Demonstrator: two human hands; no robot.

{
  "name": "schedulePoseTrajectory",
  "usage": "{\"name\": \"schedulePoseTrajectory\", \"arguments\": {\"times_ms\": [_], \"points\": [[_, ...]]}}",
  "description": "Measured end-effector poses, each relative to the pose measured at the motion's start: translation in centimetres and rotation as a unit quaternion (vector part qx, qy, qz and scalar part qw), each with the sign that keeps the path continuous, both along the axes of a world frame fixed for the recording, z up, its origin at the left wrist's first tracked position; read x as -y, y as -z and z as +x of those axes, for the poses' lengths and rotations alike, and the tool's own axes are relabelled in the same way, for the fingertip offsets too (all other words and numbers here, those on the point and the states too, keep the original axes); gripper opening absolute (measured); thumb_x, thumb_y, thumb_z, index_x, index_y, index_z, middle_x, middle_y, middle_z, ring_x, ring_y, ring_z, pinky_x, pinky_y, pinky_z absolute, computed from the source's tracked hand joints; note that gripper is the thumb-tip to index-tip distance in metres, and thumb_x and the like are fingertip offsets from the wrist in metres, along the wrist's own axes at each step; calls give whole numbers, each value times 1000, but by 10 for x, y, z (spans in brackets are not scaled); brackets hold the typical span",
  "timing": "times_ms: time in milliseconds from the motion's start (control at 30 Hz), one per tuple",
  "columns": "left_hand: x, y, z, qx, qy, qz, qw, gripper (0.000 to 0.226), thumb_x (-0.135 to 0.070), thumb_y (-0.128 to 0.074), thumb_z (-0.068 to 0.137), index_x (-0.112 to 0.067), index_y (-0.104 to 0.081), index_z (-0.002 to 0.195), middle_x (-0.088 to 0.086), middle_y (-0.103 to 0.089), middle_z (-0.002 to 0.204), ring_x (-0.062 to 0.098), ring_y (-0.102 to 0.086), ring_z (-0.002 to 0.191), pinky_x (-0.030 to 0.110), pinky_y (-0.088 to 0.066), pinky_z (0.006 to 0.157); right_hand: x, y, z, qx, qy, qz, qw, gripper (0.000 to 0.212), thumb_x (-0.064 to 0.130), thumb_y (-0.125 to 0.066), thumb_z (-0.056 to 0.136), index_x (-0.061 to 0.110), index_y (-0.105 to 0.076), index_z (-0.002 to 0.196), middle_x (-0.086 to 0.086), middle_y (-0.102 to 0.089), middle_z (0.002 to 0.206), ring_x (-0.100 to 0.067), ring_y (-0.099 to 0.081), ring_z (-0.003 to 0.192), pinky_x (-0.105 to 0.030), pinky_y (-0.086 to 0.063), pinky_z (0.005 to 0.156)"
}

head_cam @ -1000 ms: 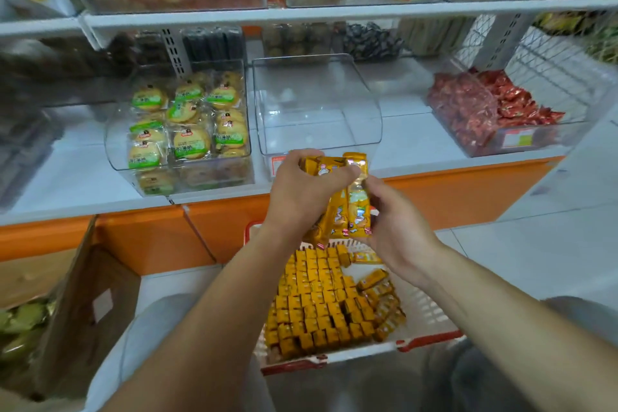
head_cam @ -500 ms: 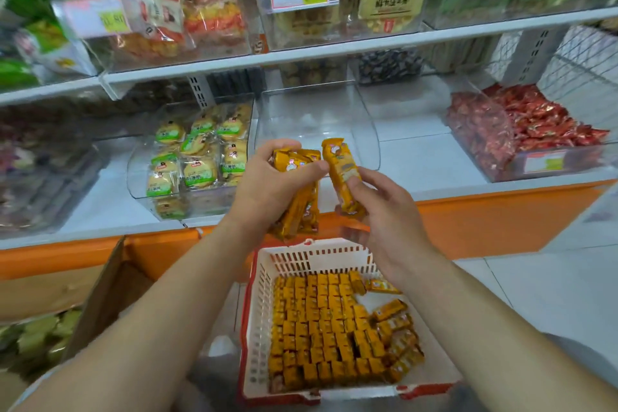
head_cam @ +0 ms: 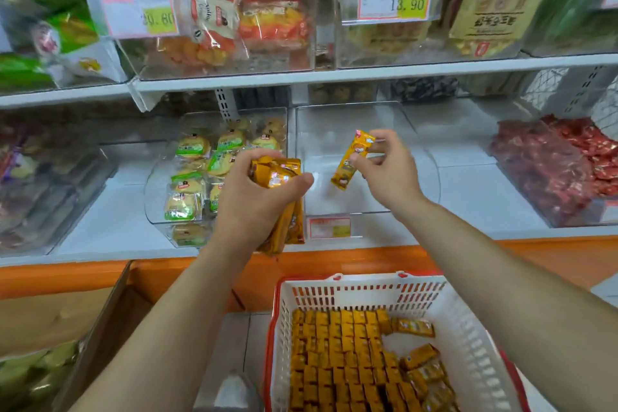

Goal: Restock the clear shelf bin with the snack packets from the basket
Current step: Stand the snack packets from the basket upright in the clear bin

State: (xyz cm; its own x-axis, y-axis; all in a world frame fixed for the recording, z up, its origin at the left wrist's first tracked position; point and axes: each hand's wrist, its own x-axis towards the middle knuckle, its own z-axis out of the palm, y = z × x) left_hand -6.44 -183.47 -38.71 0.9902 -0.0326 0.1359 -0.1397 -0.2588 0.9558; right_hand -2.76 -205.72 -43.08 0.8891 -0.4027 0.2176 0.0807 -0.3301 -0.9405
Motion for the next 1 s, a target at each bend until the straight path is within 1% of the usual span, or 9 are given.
{"name": "schedulePoseTrajectory", "arguments": {"times_ms": [100,167,267,400,533,667,833,933,1000], "points": [[-11,15,12,5,-6,23,1000,54,-42,-90,69,-34,-60,114,-11,-71,93,5,-71,80,25,-59,67,-1,16,65,-24,-28,-78,996,33,11,-76,82,23,-60,108,6,-66,94,-22,-65,89,-42,-53,87],[-15,23,18,-6,-9,15,1000,57,-41,-90,68,-34,-59,115,-12,-71,89,1,-71,78,17,-57,61,1,25,104,-46,-33,-127,990,37,8,-75,82,15,-63,115,-3,-68,101,-24,-66,97,-33,-51,88],[-16,29,26,-14,-12,7,1000,54,-45,-89,66,-40,-56,108,-31,-68,88,-6,-69,74,9,-53,57,-1,29,149,-66,-36,-181,981,32,6,-75,81,8,-69,112,-10,-73,107,-23,-67,98,-25,-48,87],[-13,32,32,-14,-26,18,999,52,-47,-89,64,-42,-55,103,-23,-70,85,-8,-67,74,7,-50,54,-10,38,185,-111,-53,-252,960,29,11,-74,82,13,-70,112,-10,-71,111,-26,-66,103,-20,-41,77],[-10,39,36,-19,-29,29,999,51,-44,-91,65,-42,-55,100,-13,-70,83,-7,-68,73,7,-49,52,-12,54,203,-137,-63,-240,959,37,17,-76,84,18,-63,119,-10,-68,112,-26,-63,97,-22,-41,76],[-5,40,34,-26,-22,24,999,63,-64,-85,50,-44,-58,103,-11,-71,90,3,-71,76,17,-57,59,-11,61,209,-136,-39,-218,966,42,14,-74,83,16,-56,121,-15,-68,113,-31,-66,97,-31,-53,80],[2,41,36,-38,-14,20,999,61,-58,-89,57,-42,-58,107,-10,-70,92,2,-71,77,18,-58,59,-8,49,186,-141,-36,-213,966,41,29,-73,84,14,-58,119,-5,-67,108,-23,-62,100,-24,-45,79],[7,38,36,-42,-29,0,999,53,-46,-91,67,-38,-58,108,-8,-69,92,6,-72,77,21,-60,62,-12,18,131,-73,-48,-171,981,15,20,-68,84,21,-67,99,7,-65,87,-13,-61,88,-13,-42,70],[14,34,34,-48,-33,-29,998,51,-43,-91,69,-36,-57,107,-8,-69,89,4,-71,75,21,-60,61,-16,-1,77,-35,-97,-109,989,13,15,-68,84,28,-66,84,11,-66,80,-10,-64,77,-11,-45,66]]}}
